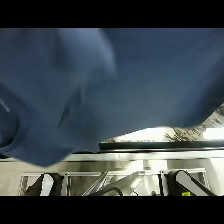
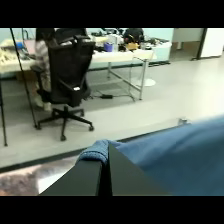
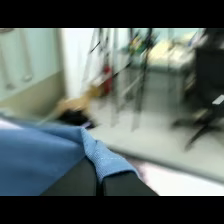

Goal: Fold the shirts.

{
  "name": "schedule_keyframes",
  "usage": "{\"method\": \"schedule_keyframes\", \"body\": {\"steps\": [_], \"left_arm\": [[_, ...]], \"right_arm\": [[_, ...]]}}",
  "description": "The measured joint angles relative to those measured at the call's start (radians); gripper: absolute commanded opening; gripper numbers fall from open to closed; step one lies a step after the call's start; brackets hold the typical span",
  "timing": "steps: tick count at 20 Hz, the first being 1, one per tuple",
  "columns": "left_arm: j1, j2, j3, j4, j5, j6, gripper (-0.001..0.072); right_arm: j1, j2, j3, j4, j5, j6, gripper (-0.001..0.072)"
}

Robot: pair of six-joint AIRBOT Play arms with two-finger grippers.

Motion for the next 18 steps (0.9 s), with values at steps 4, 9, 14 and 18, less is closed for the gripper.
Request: {"method": "schedule_keyframes", "body": {"steps": [4,9,14,18], "left_arm": [[-0.21,-0.124,-0.174,0.115,0.033,0.029,0.0014],[-0.536,-0.426,-0.37,0.372,0.182,0.029,0.0014],[-0.633,-0.825,-0.307,0.448,0.259,0.02,0.0014],[-0.646,-1.055,-0.08,0.476,0.262,-0.043,0.0012]], "right_arm": [[0.183,-0.147,-0.177,-0.087,-0.012,-0.008,0.0019],[0.383,-0.42,-0.362,-0.271,-0.165,-0.011,0.0019],[0.428,-0.723,-0.36,-0.284,-0.264,-0.019,0.0019],[0.434,-0.894,-0.197,-0.283,-0.293,0.009,0.0018]]}}
